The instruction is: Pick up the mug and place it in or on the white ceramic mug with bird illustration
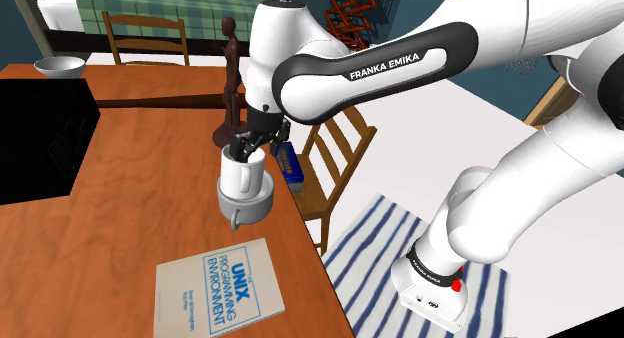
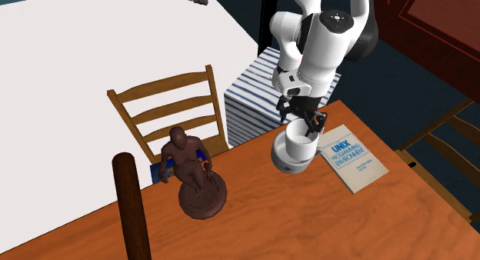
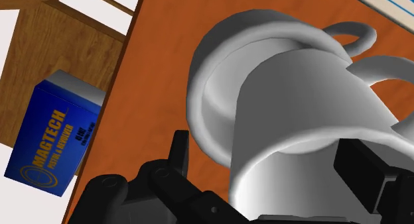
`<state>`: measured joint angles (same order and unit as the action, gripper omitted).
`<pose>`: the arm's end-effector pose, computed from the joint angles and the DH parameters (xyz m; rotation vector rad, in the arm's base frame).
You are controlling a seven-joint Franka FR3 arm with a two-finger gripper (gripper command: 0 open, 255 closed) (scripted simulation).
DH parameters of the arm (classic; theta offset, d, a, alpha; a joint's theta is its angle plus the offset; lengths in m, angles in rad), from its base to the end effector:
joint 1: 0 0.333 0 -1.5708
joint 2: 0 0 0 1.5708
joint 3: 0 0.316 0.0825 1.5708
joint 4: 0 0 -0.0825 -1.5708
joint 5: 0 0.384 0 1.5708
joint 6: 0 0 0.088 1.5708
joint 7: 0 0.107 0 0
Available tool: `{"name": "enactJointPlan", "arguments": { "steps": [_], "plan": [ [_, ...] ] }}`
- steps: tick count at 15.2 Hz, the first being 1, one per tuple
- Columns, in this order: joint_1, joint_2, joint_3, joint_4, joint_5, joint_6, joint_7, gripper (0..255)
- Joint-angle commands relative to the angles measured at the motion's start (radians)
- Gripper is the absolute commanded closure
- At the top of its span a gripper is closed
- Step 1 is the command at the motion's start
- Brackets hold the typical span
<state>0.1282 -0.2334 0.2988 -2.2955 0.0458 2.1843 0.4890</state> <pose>0.4402 0.2069 0.4504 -3.1100 0.1402 -0.1781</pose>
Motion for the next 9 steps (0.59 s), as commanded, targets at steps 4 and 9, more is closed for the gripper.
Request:
{"name": "enactJointPlan", "arguments": {
  "steps": [4,9],
  "plan": [
    [0.002,-0.043,-0.008,0.059,0.010,-0.101,-0.009,0],
    [0.002,-0.053,-0.011,0.077,0.012,-0.128,-0.011,0]
  ]
}}
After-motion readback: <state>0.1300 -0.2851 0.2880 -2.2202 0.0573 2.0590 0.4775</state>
